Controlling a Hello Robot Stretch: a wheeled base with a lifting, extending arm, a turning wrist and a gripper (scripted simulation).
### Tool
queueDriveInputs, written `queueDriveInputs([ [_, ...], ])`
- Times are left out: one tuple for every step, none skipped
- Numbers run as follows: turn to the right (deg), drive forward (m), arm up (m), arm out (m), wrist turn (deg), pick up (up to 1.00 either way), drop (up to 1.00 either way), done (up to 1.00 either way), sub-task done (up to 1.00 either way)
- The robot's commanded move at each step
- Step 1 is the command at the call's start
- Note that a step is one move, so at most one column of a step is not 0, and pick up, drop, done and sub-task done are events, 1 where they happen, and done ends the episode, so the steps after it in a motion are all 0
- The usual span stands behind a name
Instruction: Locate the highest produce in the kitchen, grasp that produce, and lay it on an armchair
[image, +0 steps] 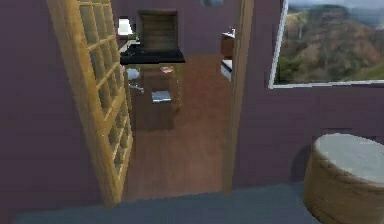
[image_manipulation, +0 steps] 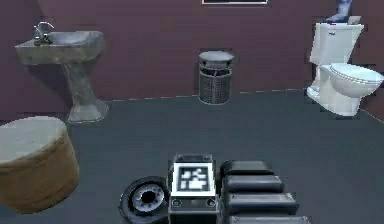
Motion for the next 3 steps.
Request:
queueDriveInputs([
  [0.0,1.0,0.0,0.0,0.0,0.0,0.0,0.0,0.0],
  [0.0,0.55,0.0,0.0,0.0,0.0,0.0,0.0,0.0],
  [45.0,0.0,0.0,0.0,0.0,0.0,0.0,0.0,0.0],
])
